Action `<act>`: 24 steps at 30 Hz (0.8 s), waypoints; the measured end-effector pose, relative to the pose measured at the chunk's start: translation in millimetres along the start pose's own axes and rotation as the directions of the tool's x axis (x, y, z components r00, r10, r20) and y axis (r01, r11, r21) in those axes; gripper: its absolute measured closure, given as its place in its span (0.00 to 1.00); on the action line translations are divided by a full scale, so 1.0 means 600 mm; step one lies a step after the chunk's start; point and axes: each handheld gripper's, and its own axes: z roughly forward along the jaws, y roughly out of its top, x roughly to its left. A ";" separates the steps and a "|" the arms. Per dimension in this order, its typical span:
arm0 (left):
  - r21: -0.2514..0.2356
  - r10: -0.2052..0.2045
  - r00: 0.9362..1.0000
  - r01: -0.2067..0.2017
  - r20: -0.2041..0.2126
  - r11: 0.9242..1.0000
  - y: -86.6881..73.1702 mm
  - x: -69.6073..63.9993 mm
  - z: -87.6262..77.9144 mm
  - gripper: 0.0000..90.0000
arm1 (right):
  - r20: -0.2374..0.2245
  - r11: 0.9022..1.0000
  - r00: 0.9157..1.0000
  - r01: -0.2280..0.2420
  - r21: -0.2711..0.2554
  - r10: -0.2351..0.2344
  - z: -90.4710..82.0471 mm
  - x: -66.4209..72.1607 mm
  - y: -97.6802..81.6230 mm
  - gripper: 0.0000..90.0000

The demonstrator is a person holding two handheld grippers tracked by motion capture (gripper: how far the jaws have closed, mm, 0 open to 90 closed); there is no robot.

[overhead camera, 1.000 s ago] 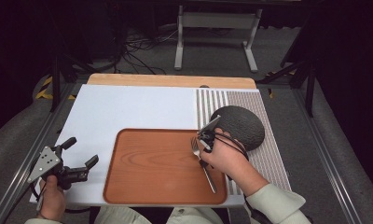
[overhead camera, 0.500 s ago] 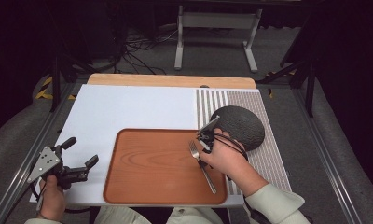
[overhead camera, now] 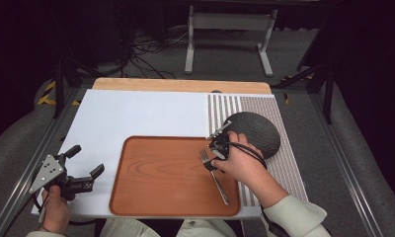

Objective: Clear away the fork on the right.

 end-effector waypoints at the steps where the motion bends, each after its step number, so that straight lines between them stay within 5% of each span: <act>1: 0.000 0.000 1.000 0.000 0.000 1.000 0.000 0.000 0.000 0.00 | -0.001 1.000 1.000 0.020 -0.020 -0.020 -0.002 -0.001 0.001 0.26; 4: 0.000 0.000 1.000 0.000 0.001 1.000 0.000 0.000 0.000 0.00 | -0.037 0.993 0.996 0.071 -0.089 -0.075 -0.007 -0.004 0.004 0.25; 8: 0.000 0.001 1.000 -0.001 0.002 1.000 0.000 0.000 0.000 0.00 | -0.084 0.976 0.982 0.156 -0.153 -0.170 -0.009 -0.006 0.007 0.29; 12: -0.002 -0.001 1.000 0.001 -0.001 1.000 0.000 0.000 0.000 0.00 | -0.101 0.938 0.952 0.258 -0.232 -0.287 -0.010 -0.008 0.008 0.40; 13: -0.002 0.001 1.000 -0.001 0.000 1.000 0.000 0.000 0.000 0.00 | -0.120 0.921 0.934 0.302 -0.247 -0.338 -0.010 -0.009 0.007 0.46; 15: 0.001 0.001 1.000 -0.001 0.002 1.000 0.000 0.000 0.000 0.00 | -0.127 0.903 0.919 0.328 -0.278 -0.373 -0.009 -0.011 0.005 0.58; 17: 0.000 0.002 1.000 -0.002 0.003 1.000 0.000 0.000 0.000 0.00 | -0.126 0.897 0.913 0.342 -0.280 -0.387 -0.009 -0.011 0.005 0.61; 21: 0.000 0.001 1.000 -0.001 0.000 1.000 0.000 0.000 0.000 0.00 | -0.140 0.867 0.882 0.393 -0.307 -0.450 -0.002 -0.011 0.003 0.83; 24: -0.001 0.002 1.000 -0.002 0.001 1.000 0.001 0.000 -0.001 0.00 | -0.163 0.864 0.874 0.396 -0.311 -0.459 0.009 -0.012 0.000 0.94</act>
